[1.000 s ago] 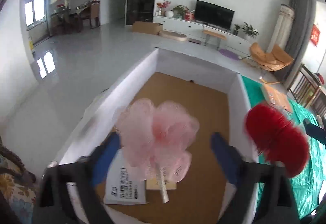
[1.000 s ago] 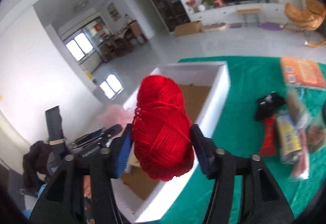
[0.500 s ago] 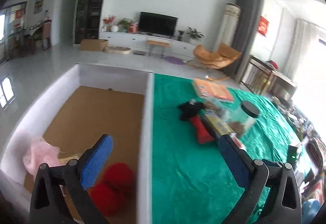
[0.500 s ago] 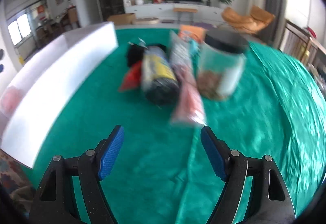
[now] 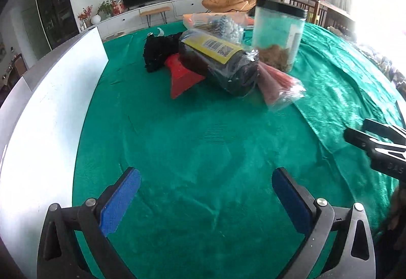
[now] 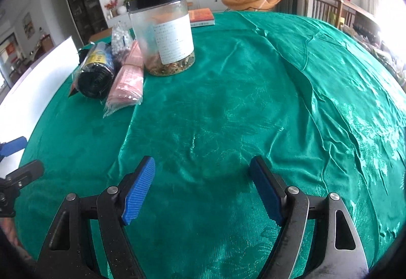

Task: Organize soft objects
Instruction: 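Grasp the pink mask bundle with the right gripper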

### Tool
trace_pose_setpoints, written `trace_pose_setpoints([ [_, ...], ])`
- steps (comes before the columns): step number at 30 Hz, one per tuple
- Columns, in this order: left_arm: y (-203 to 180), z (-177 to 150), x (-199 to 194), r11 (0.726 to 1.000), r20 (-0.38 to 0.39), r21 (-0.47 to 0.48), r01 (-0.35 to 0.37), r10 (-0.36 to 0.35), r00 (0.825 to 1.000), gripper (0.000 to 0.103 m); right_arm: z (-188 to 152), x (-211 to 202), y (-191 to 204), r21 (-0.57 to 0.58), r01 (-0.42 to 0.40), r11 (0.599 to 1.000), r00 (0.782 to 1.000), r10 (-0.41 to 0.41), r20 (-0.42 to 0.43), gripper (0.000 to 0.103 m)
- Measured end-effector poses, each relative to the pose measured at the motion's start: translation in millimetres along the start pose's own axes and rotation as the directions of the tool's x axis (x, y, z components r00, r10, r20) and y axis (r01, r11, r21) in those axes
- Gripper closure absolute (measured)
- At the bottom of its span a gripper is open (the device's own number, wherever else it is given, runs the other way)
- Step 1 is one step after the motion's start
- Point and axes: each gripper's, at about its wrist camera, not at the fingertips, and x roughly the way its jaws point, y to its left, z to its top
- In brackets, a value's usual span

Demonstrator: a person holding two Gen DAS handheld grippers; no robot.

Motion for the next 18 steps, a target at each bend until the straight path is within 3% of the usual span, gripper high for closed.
trace_pose_setpoints([
  [4,13.3,3.3,17.9,0.999,-0.018,-0.033,-0.023,0.022,1.0,0.0,-1.7,0.7,3.7,-0.02,0.011,1.0,1.0,-0.011,-0.01,0.02],
  [8,20.7,0.7,28.7,0.996,-0.043,-0.083,0.01,-0.014,0.999,0.0,-2.4,2.0,7.4,-0.044,0.024,0.999,0.999,-0.025,-0.021,0.018],
  [18,20.0,-1.3,29.2,0.997,-0.045,-0.082,0.01,-0.013,0.999,0.0,-4.0,1.7,8.9,-0.059,0.03,0.998,0.999,-0.032,-0.028,0.016],
])
